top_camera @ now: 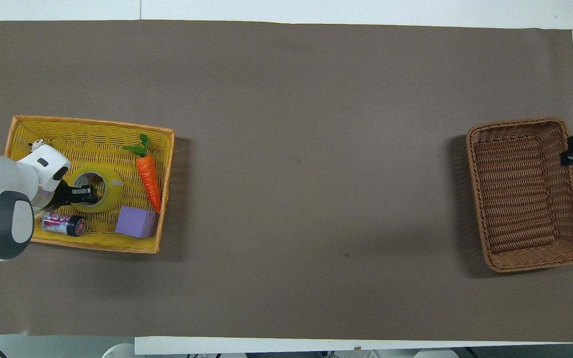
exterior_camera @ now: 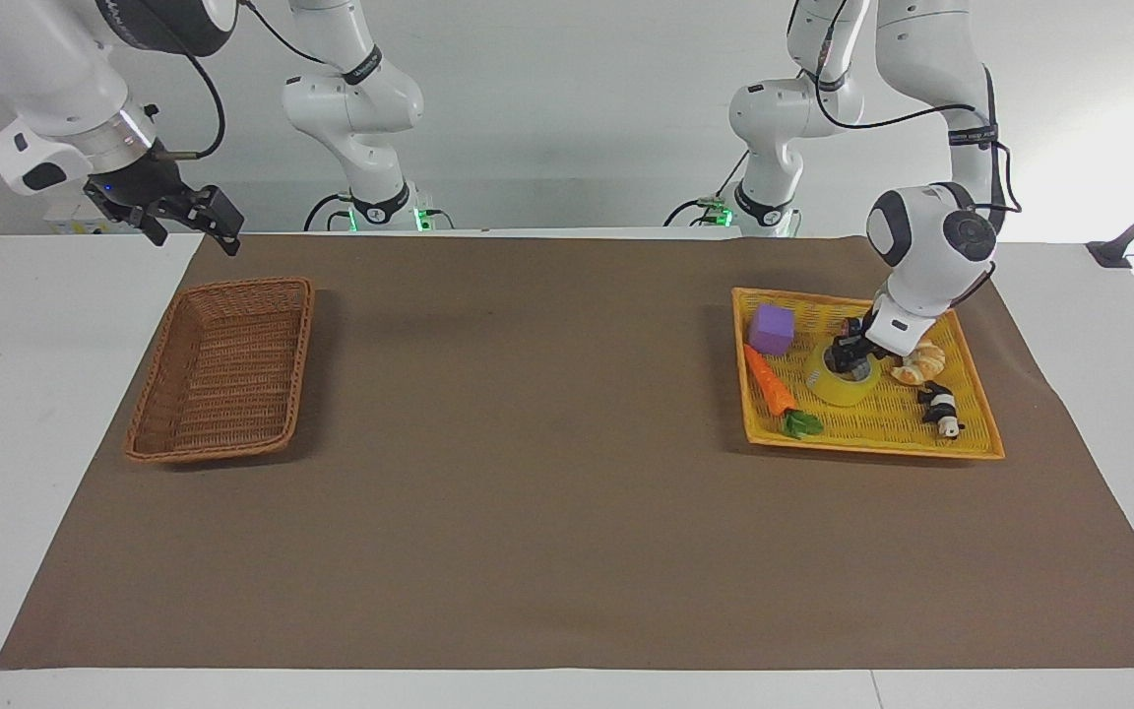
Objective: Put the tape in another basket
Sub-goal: 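Lift the tape roll up out of the yellow basket with the left gripper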
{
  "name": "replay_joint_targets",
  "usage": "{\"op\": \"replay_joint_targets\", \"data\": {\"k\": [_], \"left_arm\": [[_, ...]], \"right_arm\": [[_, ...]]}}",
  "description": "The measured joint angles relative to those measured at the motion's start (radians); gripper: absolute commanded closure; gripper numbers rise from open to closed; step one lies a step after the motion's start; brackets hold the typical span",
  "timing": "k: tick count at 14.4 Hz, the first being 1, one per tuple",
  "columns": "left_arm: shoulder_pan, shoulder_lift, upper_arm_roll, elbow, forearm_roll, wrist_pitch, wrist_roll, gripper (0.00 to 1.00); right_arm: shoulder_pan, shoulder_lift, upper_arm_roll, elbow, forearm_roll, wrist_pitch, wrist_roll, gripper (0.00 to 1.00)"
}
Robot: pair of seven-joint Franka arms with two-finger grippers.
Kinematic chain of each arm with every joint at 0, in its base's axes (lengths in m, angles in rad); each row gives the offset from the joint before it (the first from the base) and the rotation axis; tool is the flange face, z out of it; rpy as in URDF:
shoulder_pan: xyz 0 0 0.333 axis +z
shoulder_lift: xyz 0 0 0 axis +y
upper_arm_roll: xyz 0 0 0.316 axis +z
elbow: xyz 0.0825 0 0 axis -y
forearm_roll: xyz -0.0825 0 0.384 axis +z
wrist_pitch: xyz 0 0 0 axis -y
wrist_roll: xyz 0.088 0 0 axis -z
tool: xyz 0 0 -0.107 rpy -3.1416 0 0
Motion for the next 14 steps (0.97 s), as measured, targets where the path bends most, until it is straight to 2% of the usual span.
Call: {"op": "replay_joint_targets", "data": {"k": [3,5,7,9,11,14], "left_arm": [[0.0,0.006,0.002,0.019,0.0,-0.006,0.002,1.0],[0.0,0.007,0.003,0.073,0.0,-0.082,0.002,1.0],[0.0,0.002,0.001,0.216,-0.001,-0.28,0.002,1.0],[-0.02,-0.006,-0.003,0.406,-0.031,-0.475,-0.013,1.0],[-0.108,-0.02,-0.009,0.545,-0.105,-0.575,-0.11,1.0],[-0.302,-0.022,-0.024,0.592,-0.161,-0.559,-0.332,1.0]], "right_arm": [[0.0,0.0,0.0,0.0,0.0,0.0,0.0,0.01],[0.0,0.0,0.0,0.0,0.0,0.0,0.0,0.01],[0.0,0.0,0.0,0.0,0.0,0.0,0.0,0.01],[0.0,0.0,0.0,0.0,0.0,0.0,0.0,0.01],[0.0,0.0,0.0,0.0,0.0,0.0,0.0,0.01],[0.0,0.0,0.0,0.0,0.0,0.0,0.0,0.01]]}}
